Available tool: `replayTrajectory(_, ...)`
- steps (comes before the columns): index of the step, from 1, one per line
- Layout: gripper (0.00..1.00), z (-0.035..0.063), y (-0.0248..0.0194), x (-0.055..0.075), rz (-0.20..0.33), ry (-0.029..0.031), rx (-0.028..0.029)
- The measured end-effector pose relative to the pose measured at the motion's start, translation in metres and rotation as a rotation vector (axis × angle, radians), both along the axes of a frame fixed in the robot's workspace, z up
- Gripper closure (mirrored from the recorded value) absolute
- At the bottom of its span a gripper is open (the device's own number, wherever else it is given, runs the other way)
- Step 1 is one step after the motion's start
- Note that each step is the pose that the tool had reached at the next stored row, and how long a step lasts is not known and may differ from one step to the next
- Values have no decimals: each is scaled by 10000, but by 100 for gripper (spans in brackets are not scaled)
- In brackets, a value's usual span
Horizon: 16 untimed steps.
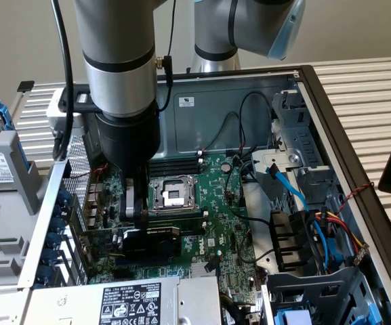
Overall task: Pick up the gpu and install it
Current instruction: 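Press down on the gpu until it lock into place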
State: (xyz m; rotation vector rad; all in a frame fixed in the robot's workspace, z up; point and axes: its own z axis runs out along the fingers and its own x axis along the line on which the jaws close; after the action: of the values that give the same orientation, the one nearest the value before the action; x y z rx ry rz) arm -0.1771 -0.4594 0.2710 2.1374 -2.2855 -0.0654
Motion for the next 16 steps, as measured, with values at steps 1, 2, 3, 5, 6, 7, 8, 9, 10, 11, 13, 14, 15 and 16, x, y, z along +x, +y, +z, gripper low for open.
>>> replayTrajectory(1, 89, -4, 0, 0, -1, 10, 16)
replayTrajectory(2, 89, -7, 0, -1, -2, 18, 31)
replayTrajectory(3, 89, -10, 0, -1, -2, 26, 49)
replayTrajectory(5, 89, -12, -1, -1, -4, 48, 84)
replayTrajectory(6, 89, -13, -2, -2, -7, 53, 97)
replayTrajectory(7, 89, -13, -3, -2, -8, 60, 108)
replayTrajectory(8, 89, -13, -5, -2, -8, 66, 119)
replayTrajectory(9, 89, -13, -7, -3, -10, 73, 129)
replayTrajectory(10, 89, -14, -11, -2, -9, 77, 139)
replayTrajectory(11, 89, -14, -14, -2, -11, 80, 146)
replayTrajectory(13, 89, -13, -21, -3, -12, 84, 155)
replayTrajectory(14, 89, -13, -24, -3, -13, 85, 159)
replayTrajectory(15, 89, -13, -28, -2, -13, 86, 163)
replayTrajectory(16, 89, -14, -30, -2, -14, 85, 167)
